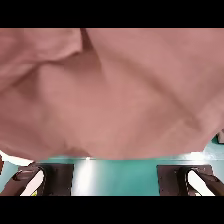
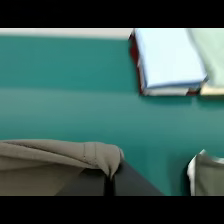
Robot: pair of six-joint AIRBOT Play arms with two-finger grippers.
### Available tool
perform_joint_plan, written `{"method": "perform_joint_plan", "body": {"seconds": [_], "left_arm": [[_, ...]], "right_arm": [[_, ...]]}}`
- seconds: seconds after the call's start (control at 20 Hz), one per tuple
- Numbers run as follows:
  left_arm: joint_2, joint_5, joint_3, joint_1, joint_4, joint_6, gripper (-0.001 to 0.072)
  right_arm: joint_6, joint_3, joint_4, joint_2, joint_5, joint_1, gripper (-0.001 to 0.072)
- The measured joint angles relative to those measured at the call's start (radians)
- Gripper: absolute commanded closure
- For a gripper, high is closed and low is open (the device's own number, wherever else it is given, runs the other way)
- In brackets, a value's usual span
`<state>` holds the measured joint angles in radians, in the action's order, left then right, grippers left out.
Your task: Fold the shirts.
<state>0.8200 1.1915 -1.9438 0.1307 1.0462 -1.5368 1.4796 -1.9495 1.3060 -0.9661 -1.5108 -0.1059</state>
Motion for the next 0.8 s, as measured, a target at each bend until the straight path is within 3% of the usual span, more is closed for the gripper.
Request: {"method": "perform_joint_plan", "body": {"seconds": [0.3, 0.5, 0.8], "left_arm": [[0.256, 0.101, 0.347, 0.000, 0.000, 0.017, 0.0686], [0.485, 0.014, 0.480, 0.000, -0.026, 0.087, 0.0686], [0.758, -0.126, 0.415, 0.000, -0.124, 0.156, 0.0685]], "right_arm": [[0.004, 0.224, 0.008, -0.276, -0.018, 0.095, 0.0694], [0.004, 0.256, 0.004, -0.510, 0.015, 0.109, 0.0695], [0.004, 0.041, -0.005, -0.792, 0.077, 0.114, 0.0694]]}}
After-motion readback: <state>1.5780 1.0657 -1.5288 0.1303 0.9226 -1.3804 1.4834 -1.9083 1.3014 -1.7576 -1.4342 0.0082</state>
